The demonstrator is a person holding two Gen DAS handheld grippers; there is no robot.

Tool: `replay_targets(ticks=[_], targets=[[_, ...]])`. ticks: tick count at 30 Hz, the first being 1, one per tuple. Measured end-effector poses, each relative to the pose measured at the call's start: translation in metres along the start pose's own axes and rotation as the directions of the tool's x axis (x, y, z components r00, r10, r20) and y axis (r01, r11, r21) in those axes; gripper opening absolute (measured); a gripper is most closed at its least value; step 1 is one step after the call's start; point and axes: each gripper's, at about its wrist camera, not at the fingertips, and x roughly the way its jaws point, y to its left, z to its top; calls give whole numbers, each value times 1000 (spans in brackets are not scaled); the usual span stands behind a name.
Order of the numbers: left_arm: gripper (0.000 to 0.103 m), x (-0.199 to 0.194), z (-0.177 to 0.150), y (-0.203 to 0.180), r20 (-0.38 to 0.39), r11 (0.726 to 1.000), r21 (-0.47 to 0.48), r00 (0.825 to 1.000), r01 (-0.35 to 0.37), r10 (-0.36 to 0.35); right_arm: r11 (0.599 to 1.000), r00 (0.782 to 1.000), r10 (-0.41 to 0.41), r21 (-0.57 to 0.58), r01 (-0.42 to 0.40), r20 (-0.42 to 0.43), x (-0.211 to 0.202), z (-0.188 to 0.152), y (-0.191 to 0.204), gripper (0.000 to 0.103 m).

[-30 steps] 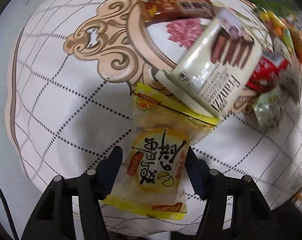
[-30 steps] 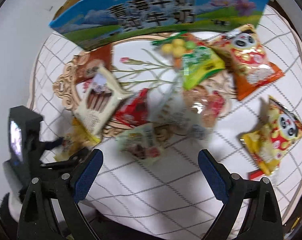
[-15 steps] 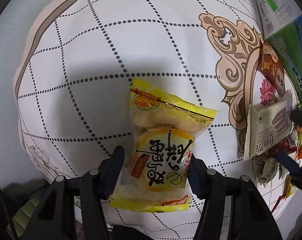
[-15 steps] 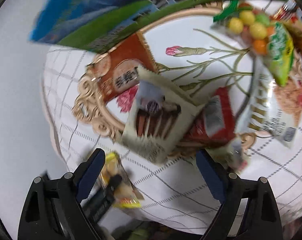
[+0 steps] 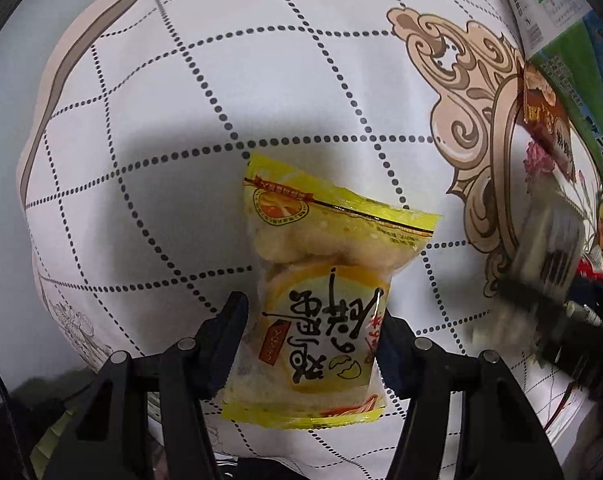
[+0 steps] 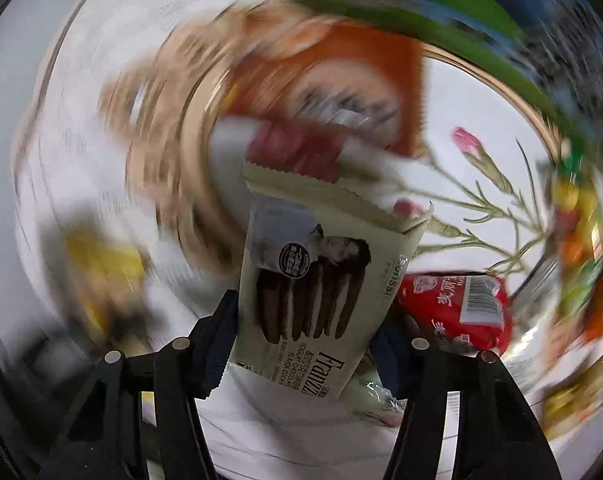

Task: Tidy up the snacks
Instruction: 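Grasp the yellow cracker bag with left tool while right tool grasps Franzzi cookie pack, then carry both packs into the cardboard box and release them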

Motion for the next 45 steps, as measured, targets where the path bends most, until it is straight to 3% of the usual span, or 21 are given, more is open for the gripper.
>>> replay_targets(ticks=[2, 4, 6, 7, 9, 11, 13, 16, 23, 28, 33, 37, 40, 45], targets=[[59, 7, 1, -2, -10, 1000, 20, 1000, -11, 12, 995, 999, -36, -89, 33, -23, 3, -12, 9, 64], [60, 13, -1, -4, -16, 998, 45, 999, -33, 34, 997, 1000, -7, -79, 6, -14, 0, -16, 8, 71], [57, 12, -3, -8, 9, 998, 46, 999, -33, 33, 999, 999, 35, -25, -35, -3, -1, -18, 3, 81], [47, 7, -5, -10, 33, 998, 52, 999, -25, 23, 997, 997, 70, 24, -70, 10, -2, -20, -4, 81], [44, 3, -9, -16, 46, 998, 58, 999, -22, 19, 987, 993, 115, 113, -117, 32, -3, -25, -14, 81], [44, 3, -12, -19, 42, 998, 62, 999, -13, 10, 975, 991, 119, 182, -128, 60, -3, -29, -19, 76], [44, 5, -14, -21, 40, 998, 64, 999, -15, 12, 973, 992, 83, 207, -100, 90, -9, -38, -30, 62], [43, 3, -21, -23, 41, 998, 68, 999, -12, 9, 974, 988, 79, 200, -105, 134, -26, -51, -42, 61], [43, -32, -22, -48, 80, 992, 112, 994, 62, -71, 955, 959, 180, 193, -224, 220, -86, -90, -49, 58], [43, -76, -17, -75, 163, 980, 168, 978, 104, -132, 947, 935, 215, 175, -271, 283, -124, -101, -81, 57], [43, -133, 5, -103, 238, 960, 230, 947, 160, -215, 917, 895, 258, 199, -345, 363, -173, -116, -119, 57], [43, -185, 28, -128, 270, 933, 296, 919, 205, -287, 907, 855, 234, 212, -363, 463, -219, -121, -148, 57], [43, -205, 53, -165, 280, 914, 348, 907, 208, -313, 910, 826, 181, 228, -347, 535, -257, -108, -176, 57], [43, -218, 107, -217, 297, 900, 405, 908, 158, -294, 928, 816, 35, 285, -241, 577, -283, -63, -221, 57]])
